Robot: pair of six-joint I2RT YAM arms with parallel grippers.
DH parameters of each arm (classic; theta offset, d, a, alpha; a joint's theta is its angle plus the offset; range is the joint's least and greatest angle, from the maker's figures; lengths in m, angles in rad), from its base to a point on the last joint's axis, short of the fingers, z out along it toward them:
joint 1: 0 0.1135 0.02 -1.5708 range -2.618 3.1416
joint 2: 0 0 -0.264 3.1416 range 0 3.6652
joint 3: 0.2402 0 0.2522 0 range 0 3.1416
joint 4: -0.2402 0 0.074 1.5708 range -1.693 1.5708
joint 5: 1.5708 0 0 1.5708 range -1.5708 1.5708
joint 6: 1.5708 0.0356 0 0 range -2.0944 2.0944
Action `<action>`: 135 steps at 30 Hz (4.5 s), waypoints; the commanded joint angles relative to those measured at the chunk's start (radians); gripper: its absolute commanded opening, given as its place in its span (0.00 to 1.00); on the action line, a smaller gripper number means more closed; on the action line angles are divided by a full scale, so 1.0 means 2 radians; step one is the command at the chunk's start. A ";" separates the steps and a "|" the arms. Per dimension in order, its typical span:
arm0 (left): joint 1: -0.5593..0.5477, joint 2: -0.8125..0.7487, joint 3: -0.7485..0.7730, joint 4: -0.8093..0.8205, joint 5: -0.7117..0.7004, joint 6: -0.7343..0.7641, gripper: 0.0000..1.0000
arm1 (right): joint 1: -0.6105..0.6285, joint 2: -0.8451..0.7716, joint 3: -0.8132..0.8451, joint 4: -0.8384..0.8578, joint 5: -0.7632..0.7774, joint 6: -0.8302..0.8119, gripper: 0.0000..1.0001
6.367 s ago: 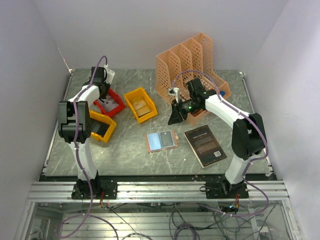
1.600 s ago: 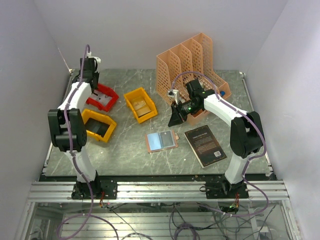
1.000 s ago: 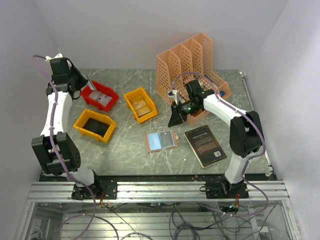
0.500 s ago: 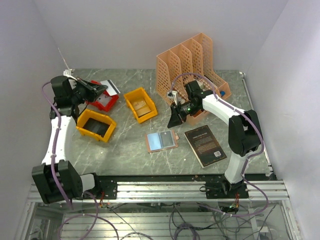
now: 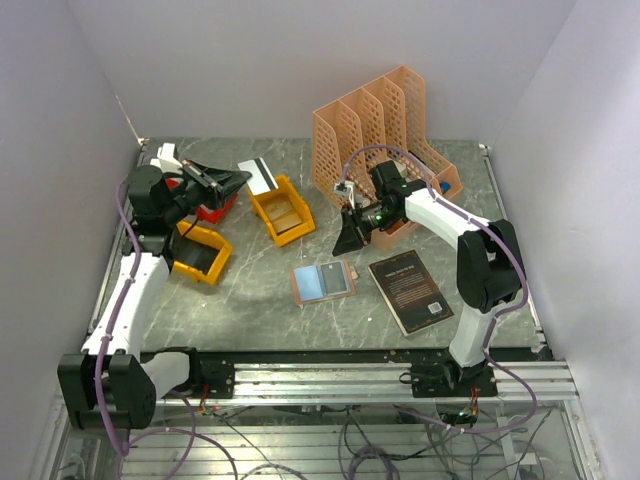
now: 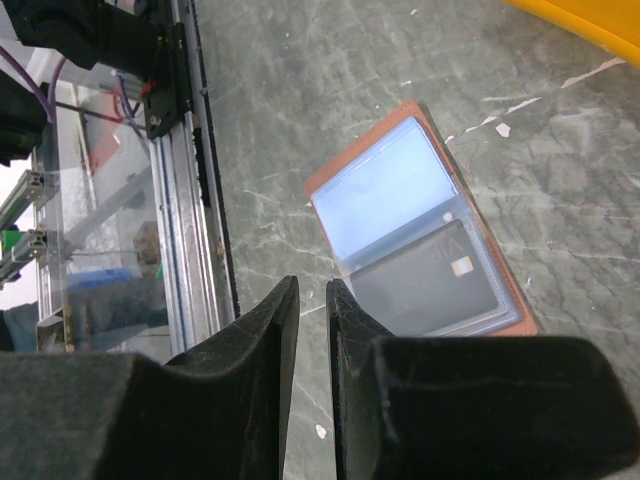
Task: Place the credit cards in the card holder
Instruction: Pick up the credit card from the storage box.
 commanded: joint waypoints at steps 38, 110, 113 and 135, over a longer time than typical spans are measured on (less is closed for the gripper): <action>-0.195 -0.004 -0.207 0.332 -0.056 0.314 0.07 | -0.083 -0.108 -0.101 0.246 -0.138 0.196 0.29; -0.238 0.050 -0.203 0.327 0.043 0.344 0.31 | 0.015 -0.027 0.003 -0.105 -0.170 -0.205 0.00; -0.233 0.058 -0.210 0.354 0.048 0.327 0.23 | 0.014 -0.025 0.005 -0.108 -0.168 -0.209 0.00; -0.233 0.112 -0.213 0.422 0.073 0.295 0.16 | 0.017 -0.017 0.008 -0.113 -0.169 -0.212 0.00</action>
